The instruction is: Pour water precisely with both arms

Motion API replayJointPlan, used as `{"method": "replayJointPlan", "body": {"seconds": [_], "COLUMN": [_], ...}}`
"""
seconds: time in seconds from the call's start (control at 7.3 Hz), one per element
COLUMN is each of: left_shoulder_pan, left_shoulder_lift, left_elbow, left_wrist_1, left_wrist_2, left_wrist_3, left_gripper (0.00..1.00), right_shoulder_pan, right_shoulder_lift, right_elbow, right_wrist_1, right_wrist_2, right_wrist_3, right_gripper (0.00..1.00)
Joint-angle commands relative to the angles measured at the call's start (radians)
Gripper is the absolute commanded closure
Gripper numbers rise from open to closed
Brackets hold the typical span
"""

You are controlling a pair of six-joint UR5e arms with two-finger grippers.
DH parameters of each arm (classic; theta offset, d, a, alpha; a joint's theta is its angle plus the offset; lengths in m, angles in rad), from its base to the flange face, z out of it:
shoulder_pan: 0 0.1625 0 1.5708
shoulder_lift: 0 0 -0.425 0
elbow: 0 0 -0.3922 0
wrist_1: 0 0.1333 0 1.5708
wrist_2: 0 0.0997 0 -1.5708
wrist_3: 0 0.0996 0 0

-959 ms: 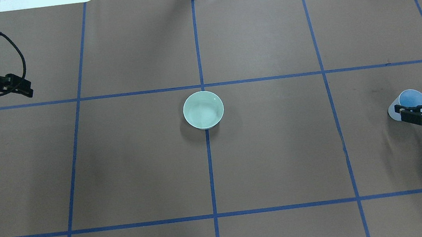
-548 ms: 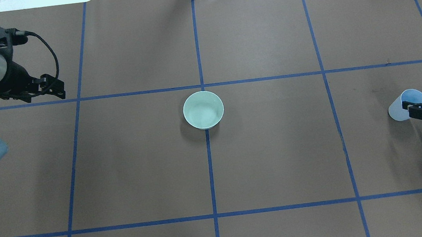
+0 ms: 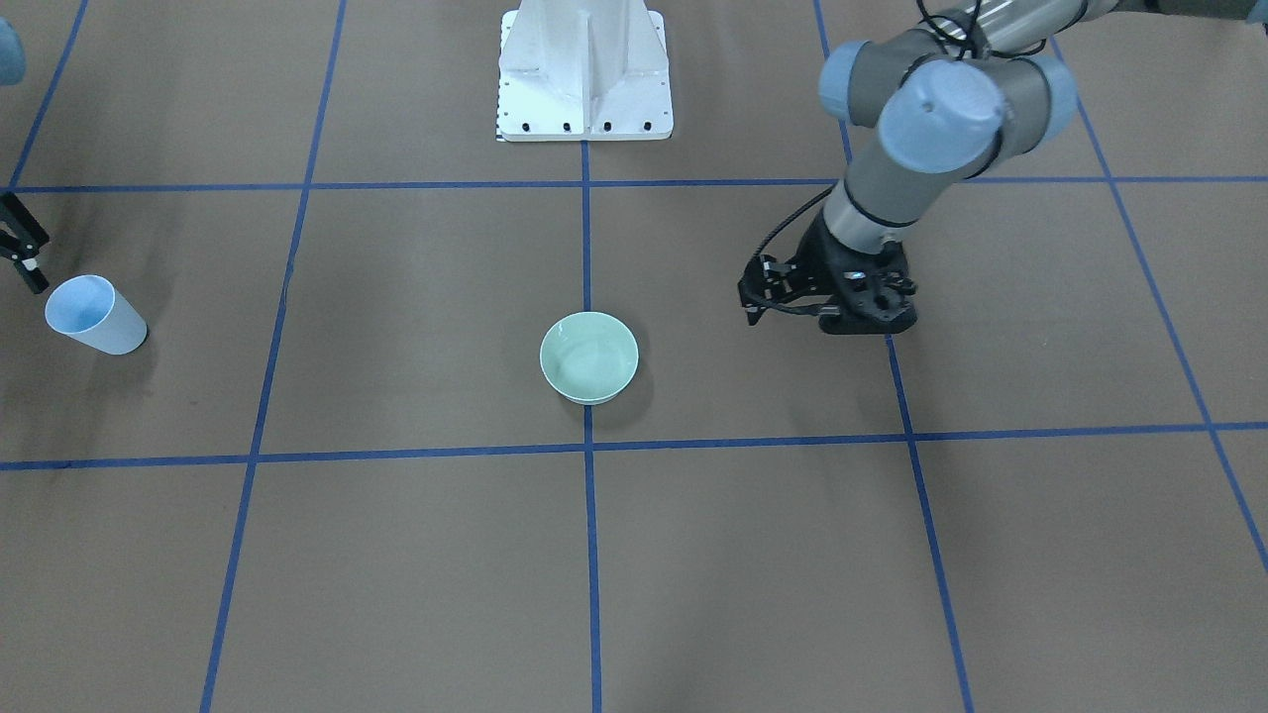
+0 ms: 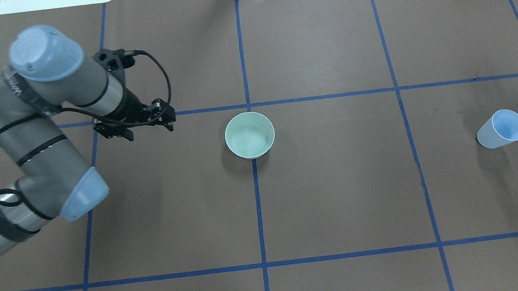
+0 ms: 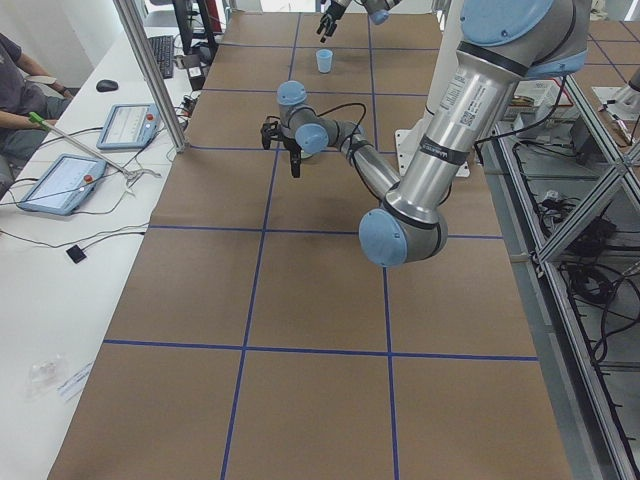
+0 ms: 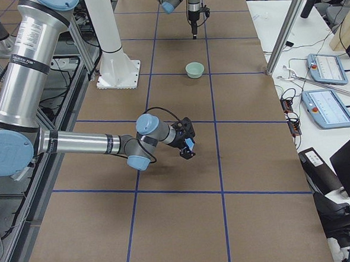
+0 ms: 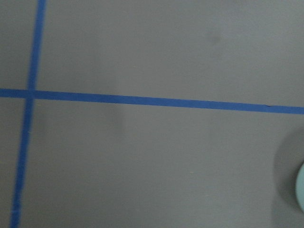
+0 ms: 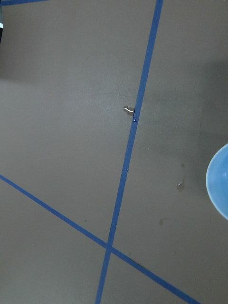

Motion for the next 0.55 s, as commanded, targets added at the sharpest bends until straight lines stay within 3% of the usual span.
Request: {"method": "replayJointPlan", "body": {"seconds": [0.0, 0.27, 0.41], "left_shoulder_pan": [0.078, 0.092, 0.093], "left_shoulder_lift": [-0.184, -0.220, -0.220], "left_elbow": [0.191, 0.262, 0.294], "left_wrist_1": [-0.014, -0.054, -0.095], "left_wrist_2": [0.023, 0.028, 0.027], "left_wrist_3": [-0.057, -0.057, -0.058], "left_gripper": [0.01, 0.07, 0.15], "right_shoulder_pan": [0.238, 0.299, 0.299], "right_shoulder_lift": [0.088, 0.118, 0.119], "right_elbow": [0.003, 0.003, 0.003], "right_wrist_1": [-0.236, -0.373, -0.377], "right_wrist_2": [0.264, 0.317, 0.317], "right_wrist_3": [-0.223, -0.371, -0.375], "right_gripper": [0.00, 0.00, 0.00]}}
